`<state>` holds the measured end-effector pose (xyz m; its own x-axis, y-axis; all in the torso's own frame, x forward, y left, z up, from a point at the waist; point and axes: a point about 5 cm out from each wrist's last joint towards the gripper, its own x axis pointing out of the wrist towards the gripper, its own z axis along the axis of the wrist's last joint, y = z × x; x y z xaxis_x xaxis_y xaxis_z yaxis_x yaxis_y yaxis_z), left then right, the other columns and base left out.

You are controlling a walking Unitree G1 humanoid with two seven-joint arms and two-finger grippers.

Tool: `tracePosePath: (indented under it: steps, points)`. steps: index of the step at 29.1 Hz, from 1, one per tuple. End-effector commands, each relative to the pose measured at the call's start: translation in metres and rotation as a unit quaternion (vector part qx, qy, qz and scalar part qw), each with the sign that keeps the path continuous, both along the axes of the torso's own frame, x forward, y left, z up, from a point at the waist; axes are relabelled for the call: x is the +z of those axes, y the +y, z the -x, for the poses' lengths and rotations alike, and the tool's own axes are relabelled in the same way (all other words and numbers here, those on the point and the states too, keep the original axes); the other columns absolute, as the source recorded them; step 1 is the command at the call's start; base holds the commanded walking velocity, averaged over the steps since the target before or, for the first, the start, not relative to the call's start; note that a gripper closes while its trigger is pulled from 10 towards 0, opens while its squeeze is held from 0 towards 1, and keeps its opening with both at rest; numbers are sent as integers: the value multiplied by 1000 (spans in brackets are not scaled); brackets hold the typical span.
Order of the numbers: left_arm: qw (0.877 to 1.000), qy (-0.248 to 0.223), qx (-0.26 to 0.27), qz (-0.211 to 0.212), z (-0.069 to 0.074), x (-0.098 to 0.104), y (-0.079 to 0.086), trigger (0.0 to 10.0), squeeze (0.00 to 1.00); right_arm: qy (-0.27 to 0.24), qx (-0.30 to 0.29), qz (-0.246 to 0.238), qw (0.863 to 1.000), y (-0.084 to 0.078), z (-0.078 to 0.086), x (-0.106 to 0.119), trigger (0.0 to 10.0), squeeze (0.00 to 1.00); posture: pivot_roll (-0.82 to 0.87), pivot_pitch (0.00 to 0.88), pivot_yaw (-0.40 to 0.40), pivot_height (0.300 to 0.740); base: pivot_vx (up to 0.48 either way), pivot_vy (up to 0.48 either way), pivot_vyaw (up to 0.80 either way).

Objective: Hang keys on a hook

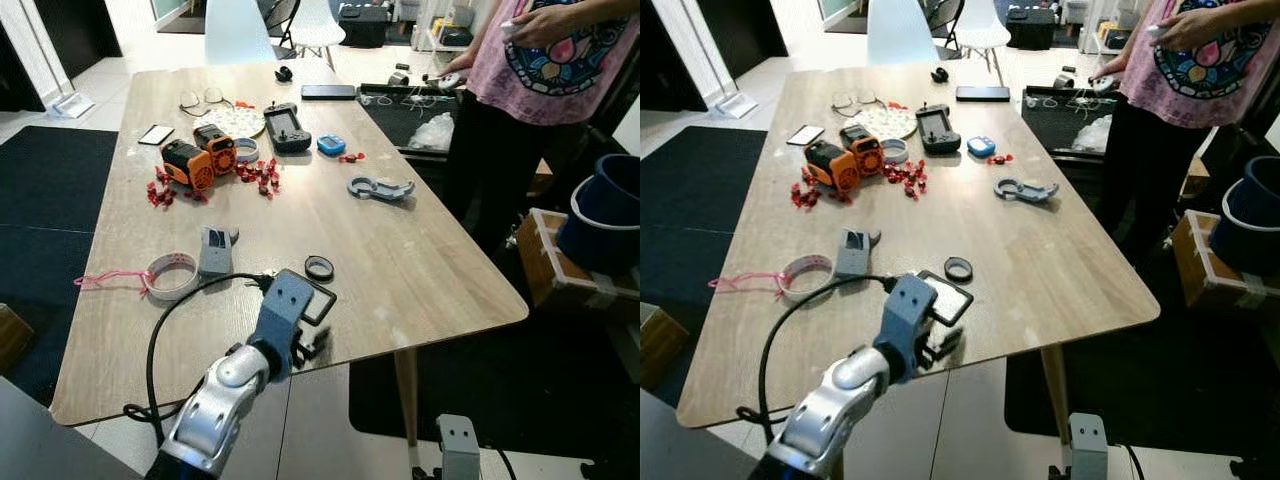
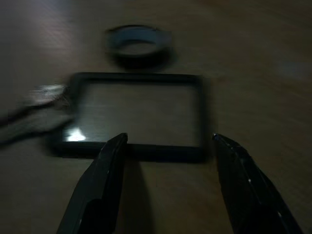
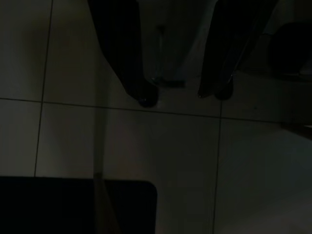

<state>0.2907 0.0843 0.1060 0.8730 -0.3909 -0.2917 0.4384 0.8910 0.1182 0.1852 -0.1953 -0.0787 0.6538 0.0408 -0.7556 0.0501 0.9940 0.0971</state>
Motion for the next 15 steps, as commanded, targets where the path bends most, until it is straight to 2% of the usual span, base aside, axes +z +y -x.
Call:
tracePosePath:
  steps: [1, 5, 13, 15]
  points:
    - [1000, 8, 23, -11, 0, -7, 2, 10000, 0, 8, -8, -1, 1000, -1, 6, -3, 10000, 0, 29, 99, 12, 740, 0, 0, 0]
    - [997, -1, 62, -46, -3, -10, 10, 10000, 0, 8, -8, -1, 1000, -1, 6, -3, 10000, 0, 29, 101, 11, 740, 0, 0, 0]
    - [993, -10, 81, -80, -4, -17, 22, 10000, 0, 8, -8, 0, 1000, -2, 6, -3, 10000, 0, 32, 102, 8, 740, 0, 0, 0]
    - [990, -17, 90, -105, -6, -20, 33, 10000, 0, 8, -7, 0, 1000, -2, 5, -2, 10000, 0, 32, 101, 7, 740, 0, 0, 0]
